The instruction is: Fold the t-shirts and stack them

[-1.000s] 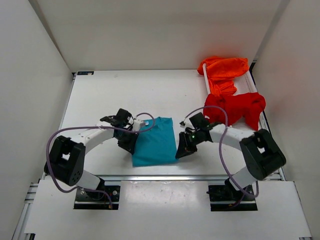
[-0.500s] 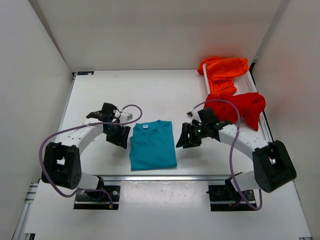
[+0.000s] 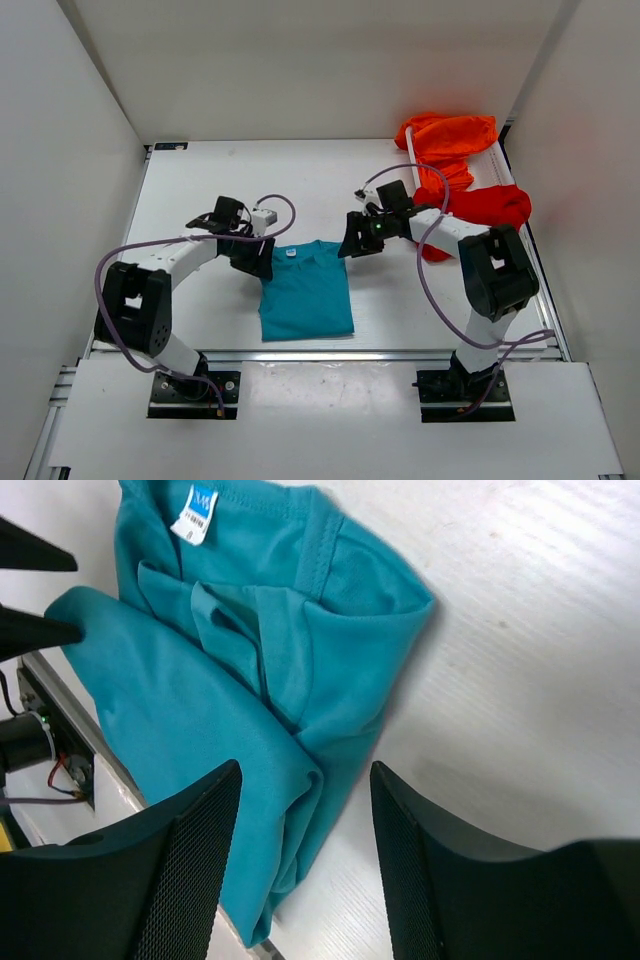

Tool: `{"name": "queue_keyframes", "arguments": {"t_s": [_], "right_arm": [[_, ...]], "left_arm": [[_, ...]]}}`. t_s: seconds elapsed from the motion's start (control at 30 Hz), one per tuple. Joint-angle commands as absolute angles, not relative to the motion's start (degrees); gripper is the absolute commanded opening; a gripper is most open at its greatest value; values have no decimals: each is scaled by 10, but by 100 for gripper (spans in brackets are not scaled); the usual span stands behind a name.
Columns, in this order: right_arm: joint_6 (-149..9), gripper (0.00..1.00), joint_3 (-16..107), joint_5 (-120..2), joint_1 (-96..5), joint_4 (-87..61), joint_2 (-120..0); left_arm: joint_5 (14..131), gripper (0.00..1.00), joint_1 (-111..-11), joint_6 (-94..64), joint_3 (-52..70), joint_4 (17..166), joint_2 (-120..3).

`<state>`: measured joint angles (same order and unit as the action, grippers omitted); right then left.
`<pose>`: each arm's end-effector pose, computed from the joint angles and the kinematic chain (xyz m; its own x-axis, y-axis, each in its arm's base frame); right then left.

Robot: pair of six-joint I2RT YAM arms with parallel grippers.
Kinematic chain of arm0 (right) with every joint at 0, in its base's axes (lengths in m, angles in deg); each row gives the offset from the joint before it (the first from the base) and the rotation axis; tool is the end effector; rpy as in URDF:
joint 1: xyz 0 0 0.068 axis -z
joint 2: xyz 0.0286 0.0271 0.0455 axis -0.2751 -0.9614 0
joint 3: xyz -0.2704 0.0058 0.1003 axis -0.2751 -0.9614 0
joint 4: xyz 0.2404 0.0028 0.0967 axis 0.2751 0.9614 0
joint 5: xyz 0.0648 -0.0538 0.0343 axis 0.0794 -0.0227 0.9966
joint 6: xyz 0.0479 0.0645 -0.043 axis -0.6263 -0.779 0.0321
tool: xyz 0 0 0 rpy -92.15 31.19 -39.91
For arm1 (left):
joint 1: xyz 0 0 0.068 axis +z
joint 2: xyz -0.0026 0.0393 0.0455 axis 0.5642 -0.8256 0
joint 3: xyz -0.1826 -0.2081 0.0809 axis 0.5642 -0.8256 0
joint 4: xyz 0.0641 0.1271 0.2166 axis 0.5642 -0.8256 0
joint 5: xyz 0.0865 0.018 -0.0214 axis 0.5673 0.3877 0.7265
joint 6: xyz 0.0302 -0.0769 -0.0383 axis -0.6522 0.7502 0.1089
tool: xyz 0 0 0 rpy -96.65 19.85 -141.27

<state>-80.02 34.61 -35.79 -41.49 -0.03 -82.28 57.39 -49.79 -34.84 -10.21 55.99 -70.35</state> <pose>0.3415 0.2101 0.1672 -0.8738 -0.1425 -0.4649 -0.4189 0.7060 0.5710 0.2766 -0.1102 0.1679 -0.8321 0.3599 -0.4219 0.5067 0.8026 -0.3148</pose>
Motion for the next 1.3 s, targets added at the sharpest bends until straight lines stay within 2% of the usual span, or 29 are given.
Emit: {"name": "queue_keyframes", "arguments": {"t_s": [0.0,0.17,0.23,0.3,0.4,0.43,0.6,0.73,0.8,0.87,1.03,1.27], "right_arm": [[-785,59,361,-333,-432,0,-824],[-806,55,315,-328,-448,-23,-800],[-807,55,312,-326,-451,-23,-801],[-807,54,315,-326,-454,-11,-809],[-800,53,311,-327,-456,-5,-812],[-799,53,308,-328,-458,-9,-815],[-815,25,301,-317,-456,-26,-811],[-833,21,298,-305,-452,-36,-816],[-824,15,298,-303,-456,-33,-818],[-823,1,298,-304,-459,-29,-814],[-839,0,301,-269,-450,-18,-771],[-844,1,303,-290,-448,4,-690]], "left_arm": [[551,62,-505,-348,-87,571,-712],[557,48,-534,-359,-102,569,-716],[554,40,-539,-359,-105,570,-716],[554,27,-538,-350,-101,568,-718],[556,18,-532,-346,-97,568,-717],[558,17,-531,-343,-95,567,-719],[559,10,-532,-341,-93,561,-716],[556,5,-531,-337,-85,565,-715],[547,4,-525,-328,-82,557,-713],[550,0,-526,-326,-72,556,-714],[521,0,-527,-330,-16,507,-686],[495,0,-507,-319,52,485,-651]]}}
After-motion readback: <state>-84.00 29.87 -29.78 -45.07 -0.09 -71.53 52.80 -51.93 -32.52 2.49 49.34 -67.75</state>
